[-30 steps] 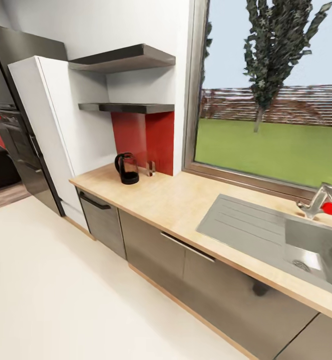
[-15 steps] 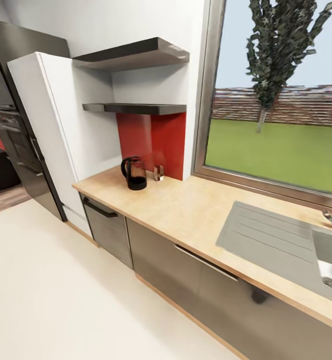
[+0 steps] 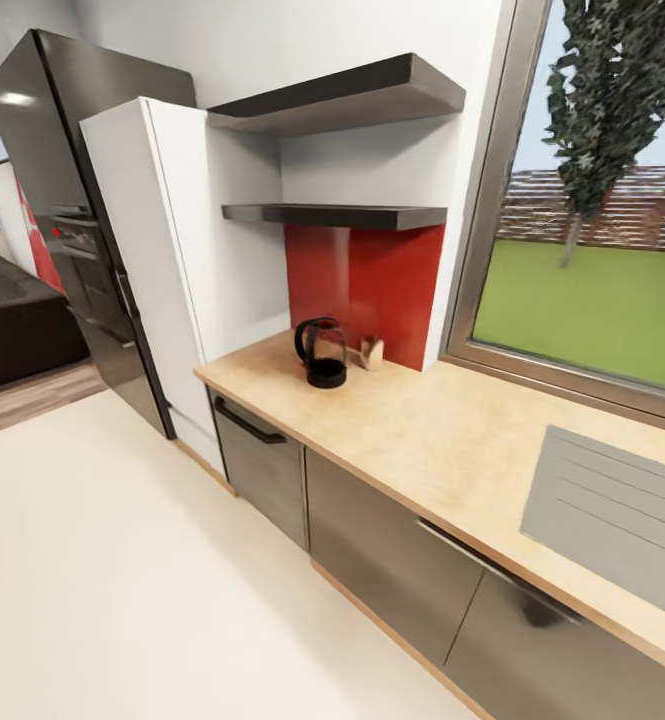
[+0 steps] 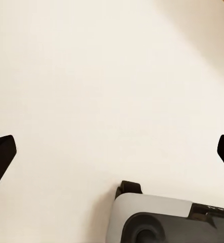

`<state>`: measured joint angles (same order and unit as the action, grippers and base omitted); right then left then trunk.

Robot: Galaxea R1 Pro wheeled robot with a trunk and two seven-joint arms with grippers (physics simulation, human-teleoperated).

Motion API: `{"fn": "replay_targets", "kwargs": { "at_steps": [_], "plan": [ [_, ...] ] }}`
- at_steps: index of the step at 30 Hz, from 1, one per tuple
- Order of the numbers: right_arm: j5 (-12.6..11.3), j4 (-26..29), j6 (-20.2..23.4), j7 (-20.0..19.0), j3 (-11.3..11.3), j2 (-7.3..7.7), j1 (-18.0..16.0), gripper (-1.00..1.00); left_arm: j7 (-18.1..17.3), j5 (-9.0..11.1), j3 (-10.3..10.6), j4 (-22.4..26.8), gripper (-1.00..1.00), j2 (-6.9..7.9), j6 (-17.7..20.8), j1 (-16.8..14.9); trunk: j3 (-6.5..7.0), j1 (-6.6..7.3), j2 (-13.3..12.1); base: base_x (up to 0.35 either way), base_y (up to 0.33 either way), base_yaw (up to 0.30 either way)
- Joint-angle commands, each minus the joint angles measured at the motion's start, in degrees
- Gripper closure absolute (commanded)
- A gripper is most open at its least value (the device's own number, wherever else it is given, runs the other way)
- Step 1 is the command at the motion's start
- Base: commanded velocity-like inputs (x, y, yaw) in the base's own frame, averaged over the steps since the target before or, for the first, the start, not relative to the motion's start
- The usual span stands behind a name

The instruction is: Set up a coffee station on the kitchen countertop: keep the coffee maker on the countertop, move the bottle of coffee from the kitchen shelf to the counter next to the coffee maker, place a paper coffee filter on top of the coffee maker, put the saucer next to the coffee maker with the coffee cup on the saucer, and place the electric kettle next to the coffee maker.

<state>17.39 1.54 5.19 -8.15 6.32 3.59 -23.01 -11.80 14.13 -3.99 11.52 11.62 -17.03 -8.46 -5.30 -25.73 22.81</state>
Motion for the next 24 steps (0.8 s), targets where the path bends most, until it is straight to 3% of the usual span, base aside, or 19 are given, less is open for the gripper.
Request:
{"fn": "replay_targets", "kwargs": {
  "at_steps": [1,24],
  "plan": [
    [0.5,0.1,0.3,-0.2,0.5,0.03,0.0,-1.00,-0.6,0.3,-0.4,-0.1,-1.00,-0.01,0.0,-0.1,-0.13,-0.06,0.1,0.237,0.277,0.056],
    [0.5,0.1,0.3,-0.3,0.5,0.10,0.0,-1.00,-0.6,0.3,-0.4,-0.1,-1.00,-0.01,0.0,-0.1,-0.14,-0.06,0.1,0.237,0.277,0.003]
  ]
}}
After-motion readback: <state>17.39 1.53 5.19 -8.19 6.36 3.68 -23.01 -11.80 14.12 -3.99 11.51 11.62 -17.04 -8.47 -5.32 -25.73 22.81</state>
